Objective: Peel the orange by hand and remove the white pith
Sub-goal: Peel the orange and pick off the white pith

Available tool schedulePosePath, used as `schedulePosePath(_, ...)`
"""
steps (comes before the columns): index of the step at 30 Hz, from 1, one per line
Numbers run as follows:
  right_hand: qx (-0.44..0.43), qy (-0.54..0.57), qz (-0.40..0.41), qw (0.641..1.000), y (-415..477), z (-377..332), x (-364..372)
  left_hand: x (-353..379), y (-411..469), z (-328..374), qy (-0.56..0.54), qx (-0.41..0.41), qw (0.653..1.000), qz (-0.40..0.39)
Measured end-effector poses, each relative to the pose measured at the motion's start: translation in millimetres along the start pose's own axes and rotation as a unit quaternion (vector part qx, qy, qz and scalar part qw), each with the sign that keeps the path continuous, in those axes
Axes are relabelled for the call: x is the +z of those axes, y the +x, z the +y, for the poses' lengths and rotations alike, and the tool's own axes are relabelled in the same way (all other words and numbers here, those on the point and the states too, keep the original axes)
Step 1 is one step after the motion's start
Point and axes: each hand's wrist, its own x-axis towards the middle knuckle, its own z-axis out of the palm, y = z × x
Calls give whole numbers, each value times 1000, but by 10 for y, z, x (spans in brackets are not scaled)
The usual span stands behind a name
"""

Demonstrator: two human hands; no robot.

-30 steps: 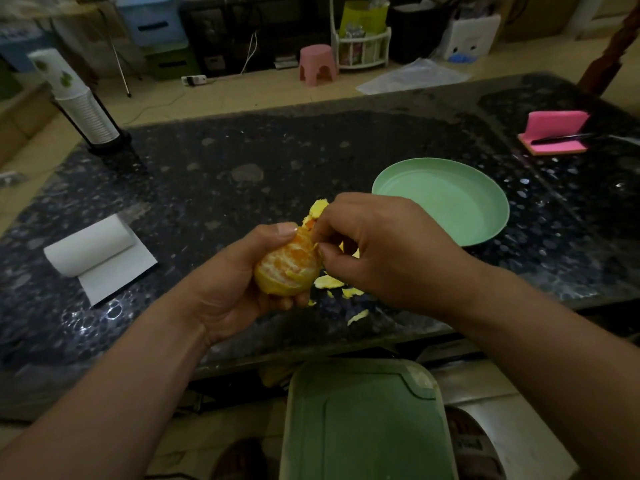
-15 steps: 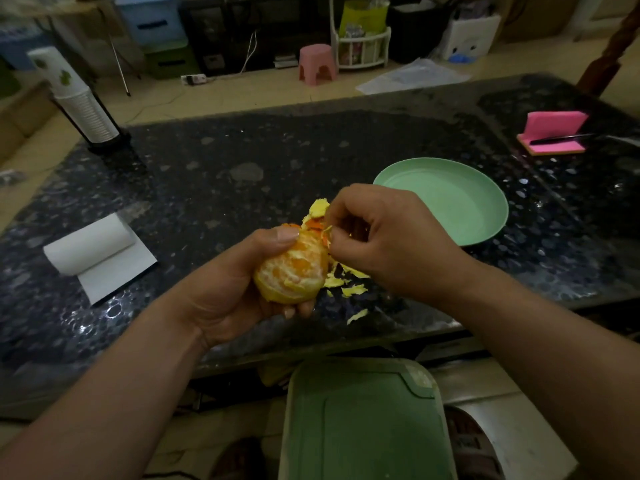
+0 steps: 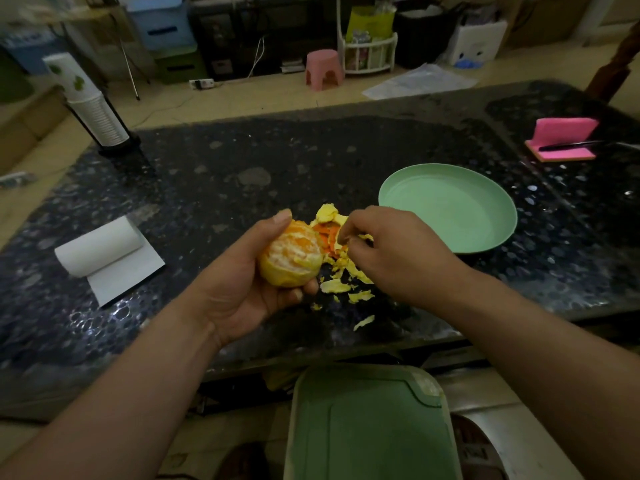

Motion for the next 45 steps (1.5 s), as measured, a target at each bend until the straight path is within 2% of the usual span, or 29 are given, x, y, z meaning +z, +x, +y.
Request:
schedulePosePath(8,-98,49,35,993,-37,-103,-75,-38,24,-3,29,-5,999,-17)
schedulePosePath(15,-158,-30,33,986,-60,-143,-149,4,1,-6,84,-10,996,-3)
schedulePosePath(21,-184,-90,72,976,-66,-205,-96,43,-3,-15,106,-7,994,-11)
schedulePosePath(24,-159,-40,73,984,-61,-199,-73,19,1,-23,112,-1,993,-23)
schedulePosePath(27,-115,63,60,990,-64,-187,-74,-9,8,-21,109,7,994,-27)
schedulePosePath(33,-36,205,27,978,-30,-165,-39,-63,-23,-1,84,16,995,-54)
schedulePosePath(36,30,193,12,981,20,-43,-9,-50,-15,11,34,7,999,-40)
schedulePosePath(38,70,135,-23,988,34,27,19,-16,1,9,-4,3,1000,-12)
schedulePosePath(41,93,41,-45,994,41,77,47,30,41,0,-46,8,998,33)
schedulePosePath(45,91,13,-27,995,54,35,62,50,65,-7,-78,19,996,46)
